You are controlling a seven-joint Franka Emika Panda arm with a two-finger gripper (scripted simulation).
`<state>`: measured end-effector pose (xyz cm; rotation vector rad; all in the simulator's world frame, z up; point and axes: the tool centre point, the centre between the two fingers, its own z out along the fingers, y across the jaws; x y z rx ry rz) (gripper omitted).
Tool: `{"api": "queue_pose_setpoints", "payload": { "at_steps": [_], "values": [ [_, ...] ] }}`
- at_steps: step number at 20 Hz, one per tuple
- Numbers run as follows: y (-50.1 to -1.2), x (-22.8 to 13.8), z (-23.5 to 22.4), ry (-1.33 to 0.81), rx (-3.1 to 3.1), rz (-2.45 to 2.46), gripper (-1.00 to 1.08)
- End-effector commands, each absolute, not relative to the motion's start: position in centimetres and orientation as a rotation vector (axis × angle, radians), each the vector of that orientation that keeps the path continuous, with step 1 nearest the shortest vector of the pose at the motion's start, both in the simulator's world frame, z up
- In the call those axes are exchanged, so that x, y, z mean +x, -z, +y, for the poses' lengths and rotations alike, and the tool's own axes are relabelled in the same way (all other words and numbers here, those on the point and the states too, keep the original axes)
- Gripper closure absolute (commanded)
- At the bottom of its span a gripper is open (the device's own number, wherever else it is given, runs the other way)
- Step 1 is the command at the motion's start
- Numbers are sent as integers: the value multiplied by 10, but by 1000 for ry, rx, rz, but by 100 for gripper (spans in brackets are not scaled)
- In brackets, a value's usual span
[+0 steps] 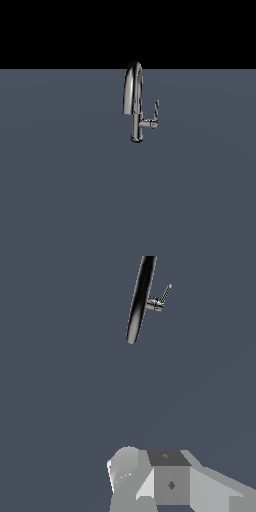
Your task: Turn on the faucet by rotating a designated handle.
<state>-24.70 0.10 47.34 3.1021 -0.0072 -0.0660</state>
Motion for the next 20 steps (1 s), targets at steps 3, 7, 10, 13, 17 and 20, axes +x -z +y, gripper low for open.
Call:
{"api": "queue_pose_setpoints", "payload": {
  "at_steps": [3, 7, 10, 13, 17, 20],
  "values": [
    [-473, -235, 2, 104, 3131, -56, 108],
    [-471, -219, 2, 157, 3168, -123, 108],
    [-469, -203, 2, 208, 3202, -188, 108],
    [-467, -186, 1, 268, 3238, -266, 108],
    [-462, -162, -2, 354, 3282, -376, 108],
    [-458, -143, -5, 421, 3312, -463, 108]
  ]
}}
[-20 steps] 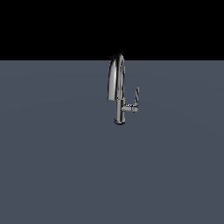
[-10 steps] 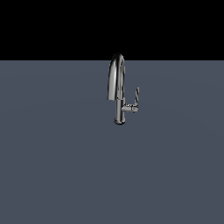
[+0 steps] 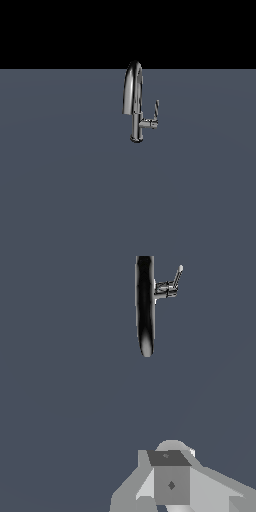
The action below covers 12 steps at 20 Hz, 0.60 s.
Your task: Turn on the faucet by rotating a designated handle.
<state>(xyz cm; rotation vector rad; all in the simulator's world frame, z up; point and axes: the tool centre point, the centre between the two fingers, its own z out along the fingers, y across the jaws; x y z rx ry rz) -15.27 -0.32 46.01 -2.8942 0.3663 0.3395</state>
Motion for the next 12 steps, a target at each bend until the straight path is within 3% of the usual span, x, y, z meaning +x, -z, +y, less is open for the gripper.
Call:
{"api": "queue_pose_setpoints", "payload": {
  "at_steps": [1, 12],
  "values": [
    [-456, -137, -6, -380, -2840, 421, 108],
    [-431, -71, -23, -548, -2577, 645, 108]
  ]
}}
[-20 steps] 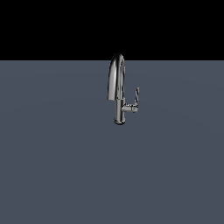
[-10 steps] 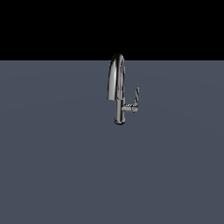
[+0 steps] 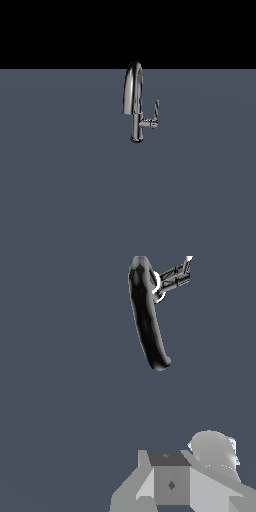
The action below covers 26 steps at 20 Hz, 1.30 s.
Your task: Turn on the faucet by rotating a designated handle.
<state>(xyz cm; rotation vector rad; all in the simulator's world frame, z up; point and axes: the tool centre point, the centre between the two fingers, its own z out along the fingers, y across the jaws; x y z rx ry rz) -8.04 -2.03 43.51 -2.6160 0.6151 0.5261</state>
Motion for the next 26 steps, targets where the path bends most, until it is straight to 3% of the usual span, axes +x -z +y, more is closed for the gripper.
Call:
{"api": "queue_pose_setpoints", "payload": {
  "at_steps": [1, 14, 26],
  "values": [
    [-428, -66, -25, -563, -2551, 664, 108],
    [-376, 5, -57, -741, -2171, 899, 108],
    [-300, 59, -92, -891, -1728, 1099, 108]
  ]
}}
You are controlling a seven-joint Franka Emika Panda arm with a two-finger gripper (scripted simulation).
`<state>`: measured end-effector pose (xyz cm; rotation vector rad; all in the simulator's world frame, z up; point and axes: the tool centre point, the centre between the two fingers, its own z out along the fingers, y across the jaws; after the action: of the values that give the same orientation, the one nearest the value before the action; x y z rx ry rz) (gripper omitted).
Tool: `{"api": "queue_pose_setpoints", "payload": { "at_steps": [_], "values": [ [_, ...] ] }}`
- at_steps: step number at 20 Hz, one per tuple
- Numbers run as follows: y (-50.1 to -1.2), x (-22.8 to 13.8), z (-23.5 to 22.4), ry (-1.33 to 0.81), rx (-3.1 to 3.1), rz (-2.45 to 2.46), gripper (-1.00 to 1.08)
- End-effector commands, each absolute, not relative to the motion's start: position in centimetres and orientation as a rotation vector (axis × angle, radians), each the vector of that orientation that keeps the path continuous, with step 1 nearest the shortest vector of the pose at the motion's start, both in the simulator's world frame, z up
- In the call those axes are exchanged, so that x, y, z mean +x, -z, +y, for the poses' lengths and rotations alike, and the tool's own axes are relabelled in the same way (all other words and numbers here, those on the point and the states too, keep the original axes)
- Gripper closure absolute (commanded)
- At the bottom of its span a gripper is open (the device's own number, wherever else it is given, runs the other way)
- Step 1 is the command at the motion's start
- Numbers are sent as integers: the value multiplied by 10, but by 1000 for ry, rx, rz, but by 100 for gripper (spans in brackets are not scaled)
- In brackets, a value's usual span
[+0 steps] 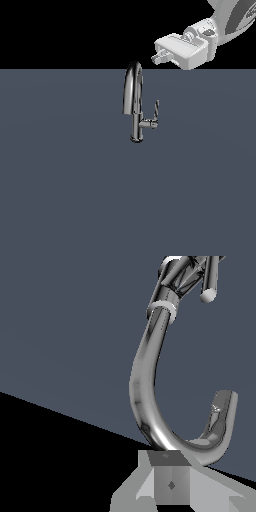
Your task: Turn on the faucet by rotating a designated handle.
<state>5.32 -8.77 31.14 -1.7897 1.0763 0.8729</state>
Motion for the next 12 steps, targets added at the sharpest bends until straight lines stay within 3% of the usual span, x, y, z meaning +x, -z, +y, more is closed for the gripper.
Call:
{"api": "queue_pose_setpoints", "payload": {
  "at_steps": [1, 12],
  "values": [
    [-293, 63, -95, -902, -1687, 1115, 108],
    [-206, 89, -114, -1000, -1254, 1253, 108]
  ]
}}
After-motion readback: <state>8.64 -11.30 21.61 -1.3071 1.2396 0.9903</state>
